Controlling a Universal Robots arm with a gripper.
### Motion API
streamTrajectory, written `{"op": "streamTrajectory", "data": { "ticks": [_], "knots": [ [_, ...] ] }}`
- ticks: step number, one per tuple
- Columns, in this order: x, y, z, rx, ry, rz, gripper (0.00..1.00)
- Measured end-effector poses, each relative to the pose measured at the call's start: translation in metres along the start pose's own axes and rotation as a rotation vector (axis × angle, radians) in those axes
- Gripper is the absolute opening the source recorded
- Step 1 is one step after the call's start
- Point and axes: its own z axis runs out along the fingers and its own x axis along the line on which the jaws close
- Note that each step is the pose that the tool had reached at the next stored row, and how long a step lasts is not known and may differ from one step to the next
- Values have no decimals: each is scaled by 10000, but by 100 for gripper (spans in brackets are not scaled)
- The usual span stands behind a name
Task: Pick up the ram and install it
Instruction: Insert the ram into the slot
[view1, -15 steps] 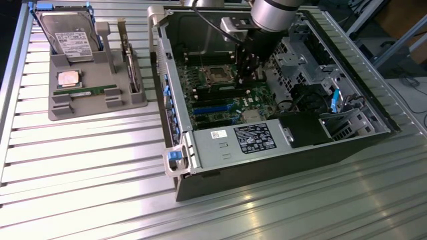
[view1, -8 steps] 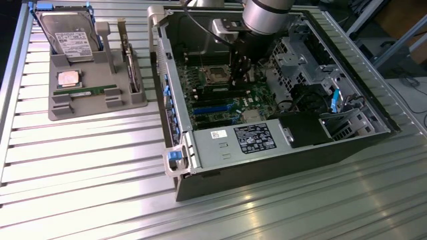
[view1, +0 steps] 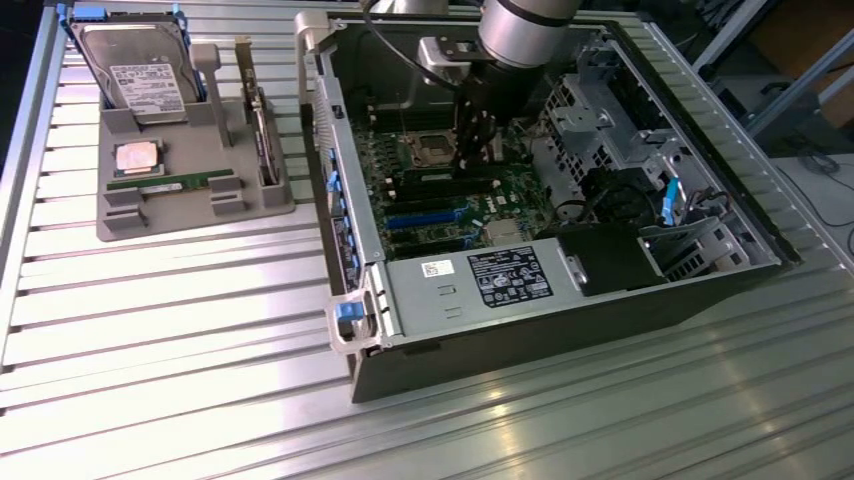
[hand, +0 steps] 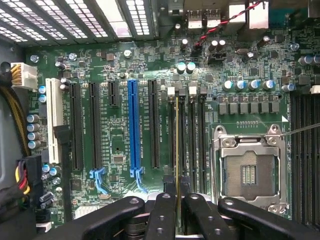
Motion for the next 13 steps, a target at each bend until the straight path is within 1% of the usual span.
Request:
{"op": "streamTrajectory", "data": {
  "ticks": [2,3,4,9,11,13],
  "knots": [
    [-1,0,5,3,11,-90,13],
    [-3,0,11,14,25,-329,13],
    [-7,0,19,19,31,-439,13],
    [-26,20,51,18,31,-424,13],
    [-26,25,71,15,30,-343,13],
    [-27,25,83,14,47,-331,13]
  ]
}}
